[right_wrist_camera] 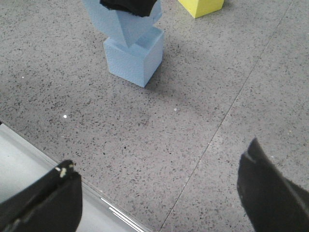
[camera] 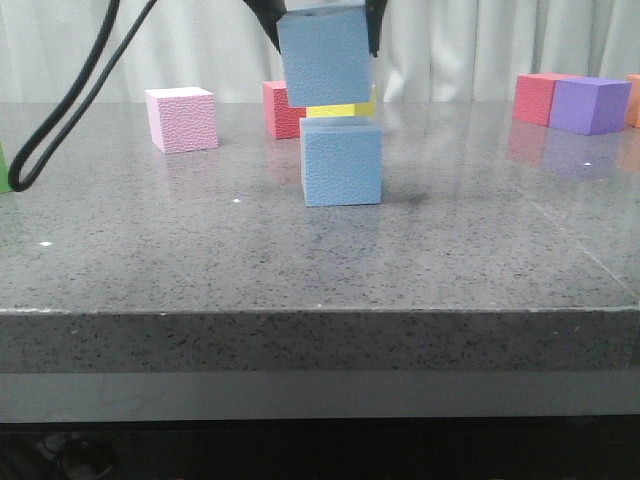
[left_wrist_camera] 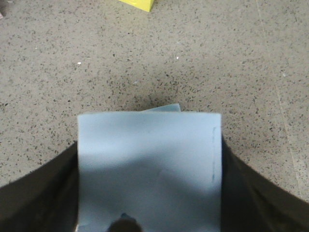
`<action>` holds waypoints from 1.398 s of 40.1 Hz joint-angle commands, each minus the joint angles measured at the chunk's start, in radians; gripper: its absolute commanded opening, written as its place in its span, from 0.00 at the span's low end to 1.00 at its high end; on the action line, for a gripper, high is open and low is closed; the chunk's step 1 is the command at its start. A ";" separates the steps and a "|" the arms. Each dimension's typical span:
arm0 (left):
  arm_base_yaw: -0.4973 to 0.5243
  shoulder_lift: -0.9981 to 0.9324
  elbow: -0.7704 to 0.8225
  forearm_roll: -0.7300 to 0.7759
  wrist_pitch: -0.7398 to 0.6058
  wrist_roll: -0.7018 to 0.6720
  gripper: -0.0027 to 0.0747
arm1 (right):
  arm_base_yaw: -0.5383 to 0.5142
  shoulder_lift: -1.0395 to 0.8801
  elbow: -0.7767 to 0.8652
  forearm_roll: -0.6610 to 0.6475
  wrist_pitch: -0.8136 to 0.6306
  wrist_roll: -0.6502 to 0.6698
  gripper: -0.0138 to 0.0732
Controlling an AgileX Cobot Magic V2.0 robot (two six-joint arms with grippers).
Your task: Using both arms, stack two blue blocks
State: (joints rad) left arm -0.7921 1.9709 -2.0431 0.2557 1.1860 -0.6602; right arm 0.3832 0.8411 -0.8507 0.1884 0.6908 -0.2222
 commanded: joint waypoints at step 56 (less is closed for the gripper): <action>0.310 -0.566 0.330 -0.613 -0.183 0.917 0.84 | -0.005 -0.003 -0.027 0.012 -0.066 -0.007 0.91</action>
State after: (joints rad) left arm -0.5238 1.5268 -1.7865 -0.2833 1.1044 0.1678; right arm 0.3832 0.8411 -0.8507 0.1884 0.6908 -0.2222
